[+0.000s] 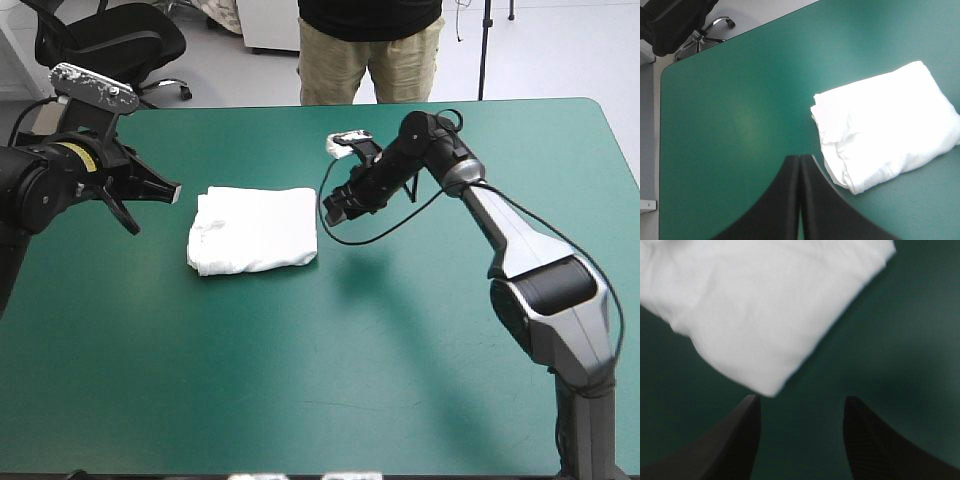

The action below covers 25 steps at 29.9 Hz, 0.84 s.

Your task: Fold the cloth

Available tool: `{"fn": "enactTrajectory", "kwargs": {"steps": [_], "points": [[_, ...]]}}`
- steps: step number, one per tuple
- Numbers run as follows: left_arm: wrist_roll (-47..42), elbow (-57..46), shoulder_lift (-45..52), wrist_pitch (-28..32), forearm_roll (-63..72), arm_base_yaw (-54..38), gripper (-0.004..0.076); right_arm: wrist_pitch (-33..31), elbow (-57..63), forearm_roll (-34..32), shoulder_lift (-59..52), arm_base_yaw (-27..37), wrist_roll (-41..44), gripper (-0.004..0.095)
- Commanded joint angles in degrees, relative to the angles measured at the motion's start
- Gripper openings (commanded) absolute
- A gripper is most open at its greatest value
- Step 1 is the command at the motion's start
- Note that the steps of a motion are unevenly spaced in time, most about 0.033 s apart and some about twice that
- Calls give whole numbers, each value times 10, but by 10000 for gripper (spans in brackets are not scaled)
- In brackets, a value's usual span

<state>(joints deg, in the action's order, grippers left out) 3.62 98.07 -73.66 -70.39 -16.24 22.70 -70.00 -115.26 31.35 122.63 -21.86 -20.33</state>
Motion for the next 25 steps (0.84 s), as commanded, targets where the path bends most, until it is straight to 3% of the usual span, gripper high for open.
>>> {"fn": "enactTrajectory", "kwargs": {"steps": [1,6,12,20,25], "points": [[-7,15,15,19,0,2,-18,67,111,64,-94,32,-60,472],[-7,15,15,15,0,2,-18,130,194,209,-100,49,-141,473],[-5,15,15,18,2,2,-17,143,202,331,-58,41,-207,473],[-5,15,15,27,2,2,-18,163,201,340,-13,-11,-218,473],[-5,15,15,27,2,2,-18,207,201,332,-7,-41,-219,466]]}}
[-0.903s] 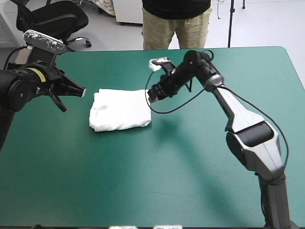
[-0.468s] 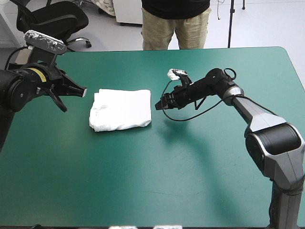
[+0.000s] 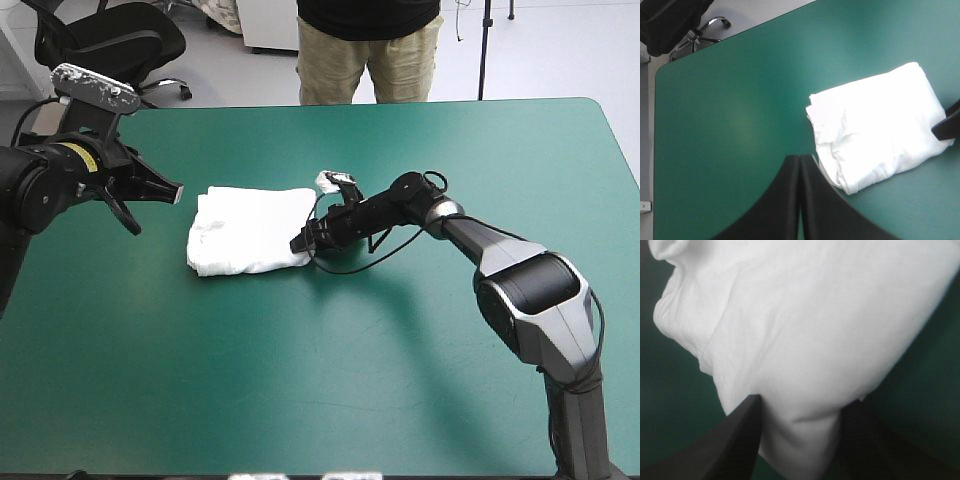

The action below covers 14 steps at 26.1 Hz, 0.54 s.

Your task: Fold the cloth

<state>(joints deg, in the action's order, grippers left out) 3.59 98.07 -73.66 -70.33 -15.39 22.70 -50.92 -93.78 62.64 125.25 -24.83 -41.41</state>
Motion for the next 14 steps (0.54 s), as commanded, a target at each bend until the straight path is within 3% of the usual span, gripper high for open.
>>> {"fn": "enactTrajectory", "kwargs": {"steps": [1,3,6,11,13,14], "points": [[-5,15,15,25,-7,2,-18,20,-16,19,-33,-11,-4,441],[-5,15,15,22,-7,2,-17,20,-20,17,-33,-10,1,326],[-5,15,15,19,-7,2,-18,14,-35,4,-33,-2,-6,-1],[-5,15,15,19,-2,2,-17,12,-53,-69,-50,32,24,4],[-3,15,15,18,-2,2,-18,-3,-52,-152,-68,51,59,4],[-3,15,15,18,0,2,-17,-26,-51,-250,-87,69,112,4]]}}
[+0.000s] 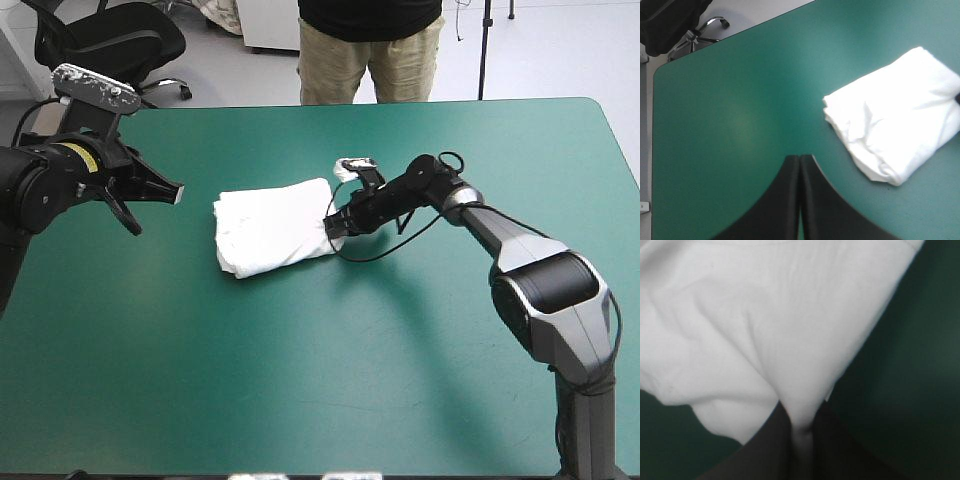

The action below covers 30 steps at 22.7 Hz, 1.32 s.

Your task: Fold the cloth

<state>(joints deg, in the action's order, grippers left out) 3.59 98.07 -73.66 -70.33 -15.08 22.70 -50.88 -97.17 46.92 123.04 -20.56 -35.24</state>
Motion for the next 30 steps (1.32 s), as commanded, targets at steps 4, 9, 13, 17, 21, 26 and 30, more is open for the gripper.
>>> {"fn": "enactTrajectory", "kwargs": {"steps": [4,9,13,17,21,26,30], "points": [[-3,15,15,18,-3,2,-18,-113,-17,-324,-139,101,144,4],[-3,15,15,15,-3,2,-17,-193,-6,-412,-239,231,176,3],[2,15,15,15,-5,2,-18,-163,83,-434,-287,342,182,2],[2,15,15,20,0,2,-17,-124,161,-461,-305,385,191,1],[21,15,10,26,11,2,-18,-102,213,-457,-308,392,183,8],[45,15,10,-20,-42,2,-18,-106,234,-451,-315,392,181,223],[-11,15,26,-26,-118,2,-17,-106,234,-446,-348,392,181,538]]}}
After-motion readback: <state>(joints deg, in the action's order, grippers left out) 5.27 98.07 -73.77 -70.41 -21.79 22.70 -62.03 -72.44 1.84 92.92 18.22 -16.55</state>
